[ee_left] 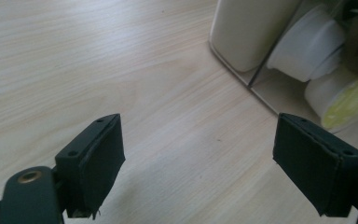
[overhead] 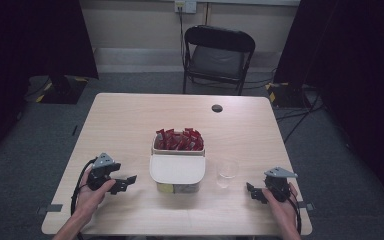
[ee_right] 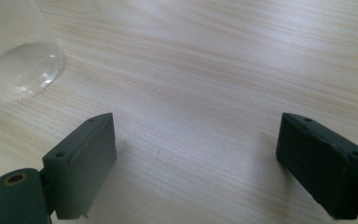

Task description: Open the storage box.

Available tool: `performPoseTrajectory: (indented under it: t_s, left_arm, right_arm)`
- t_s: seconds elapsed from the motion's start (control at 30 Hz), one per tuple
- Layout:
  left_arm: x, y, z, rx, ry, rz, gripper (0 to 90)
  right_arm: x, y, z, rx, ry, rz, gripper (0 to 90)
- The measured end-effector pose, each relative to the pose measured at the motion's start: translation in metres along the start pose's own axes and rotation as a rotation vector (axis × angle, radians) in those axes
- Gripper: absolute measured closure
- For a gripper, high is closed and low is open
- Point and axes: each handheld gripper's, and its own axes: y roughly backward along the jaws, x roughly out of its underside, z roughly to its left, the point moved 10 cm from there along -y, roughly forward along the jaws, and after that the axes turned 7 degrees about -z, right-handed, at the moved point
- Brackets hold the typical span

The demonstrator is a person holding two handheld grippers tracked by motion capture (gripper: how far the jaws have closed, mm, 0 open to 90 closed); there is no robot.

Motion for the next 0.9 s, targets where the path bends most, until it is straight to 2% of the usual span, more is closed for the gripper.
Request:
performPoseTrajectory:
  t_s: [0.1,0.17,0.37,0.8,0.9]
  left_arm:
    - [-0.001,-0.001,-0.004,0.012,0.001,0.002,15.9]
    - [-0.002,-0.002,-0.007,0.021,0.016,0.005,15.9]
    - [-0.007,-0.006,-0.026,0.074,-0.010,0.001,16.0]
    - [-0.012,-0.008,-0.050,0.148,-0.063,-0.004,16.6]
    - [-0.014,-0.009,-0.054,0.158,-0.057,-0.011,16.6]
  right_arm:
    - [0.000,0.000,0.000,-0.001,0.000,0.000,11.5]
    - [0.000,0.000,0.000,-0.001,0.001,0.000,11.4]
    - [0.000,0.000,0.000,-0.004,0.003,0.000,11.5]
    - [0.000,0.000,0.000,-0.004,0.003,-0.001,11.5]
    - [0.000,0.000,0.000,-0.004,0.003,0.000,11.5]
